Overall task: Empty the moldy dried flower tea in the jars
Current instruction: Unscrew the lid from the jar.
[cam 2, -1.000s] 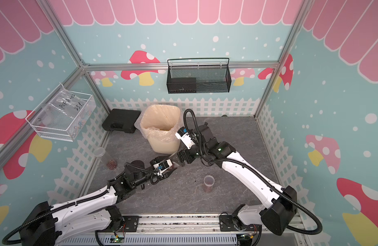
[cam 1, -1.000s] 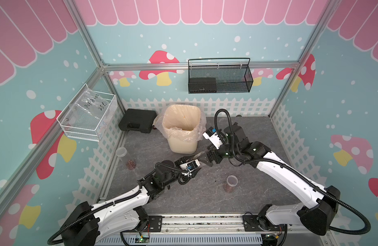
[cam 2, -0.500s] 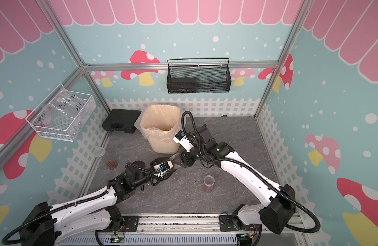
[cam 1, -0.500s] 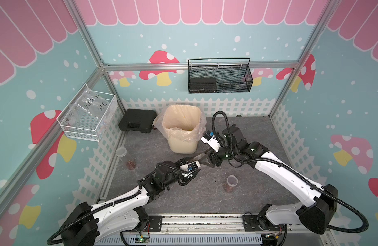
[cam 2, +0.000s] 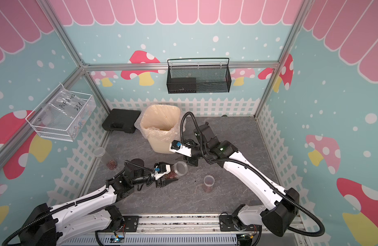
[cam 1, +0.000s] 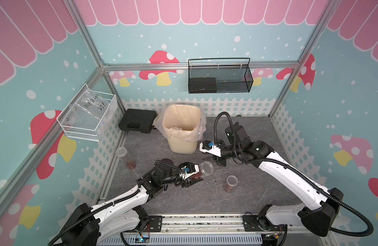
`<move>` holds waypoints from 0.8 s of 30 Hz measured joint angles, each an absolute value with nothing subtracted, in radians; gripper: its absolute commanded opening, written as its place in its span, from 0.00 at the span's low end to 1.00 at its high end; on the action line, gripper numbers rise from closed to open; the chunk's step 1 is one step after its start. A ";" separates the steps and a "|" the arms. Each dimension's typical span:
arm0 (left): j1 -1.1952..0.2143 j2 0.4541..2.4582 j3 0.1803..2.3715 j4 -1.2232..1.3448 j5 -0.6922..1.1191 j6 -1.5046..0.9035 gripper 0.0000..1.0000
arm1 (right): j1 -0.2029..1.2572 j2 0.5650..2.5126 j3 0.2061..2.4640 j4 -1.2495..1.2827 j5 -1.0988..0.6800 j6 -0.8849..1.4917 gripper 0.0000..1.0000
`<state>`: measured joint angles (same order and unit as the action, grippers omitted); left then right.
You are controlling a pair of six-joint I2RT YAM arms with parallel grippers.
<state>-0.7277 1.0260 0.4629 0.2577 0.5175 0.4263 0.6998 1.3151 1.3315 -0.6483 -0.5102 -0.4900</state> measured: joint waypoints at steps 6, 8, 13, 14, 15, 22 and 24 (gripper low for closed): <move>-0.728 1.026 0.463 0.290 0.374 0.450 0.21 | 0.700 1.300 1.345 -0.636 -0.517 -0.251 0.93; -0.728 1.023 0.463 0.303 0.330 0.462 0.21 | 0.700 1.284 1.338 -0.641 -0.516 -0.162 0.96; -0.729 1.013 0.462 0.322 0.272 0.484 0.21 | 0.700 1.279 1.315 -0.670 -0.506 -0.036 0.96; -0.730 1.011 0.462 0.323 0.265 0.487 0.21 | 0.700 1.287 1.310 -0.676 -0.509 -0.018 0.96; -0.731 1.011 0.462 0.323 0.261 0.490 0.21 | 0.700 1.295 1.308 -0.680 -0.511 -0.006 0.96; -0.756 1.011 0.462 0.322 0.242 0.509 0.21 | 0.699 1.359 1.308 -0.685 -0.516 0.041 0.83; -0.760 1.009 0.462 0.319 0.234 0.513 0.20 | 0.700 1.366 1.308 -0.685 -0.521 0.047 0.71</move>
<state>-0.7601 1.0088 0.4622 0.3195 0.2344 0.5129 0.6998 1.3663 1.3083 -0.6853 -0.5213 0.0475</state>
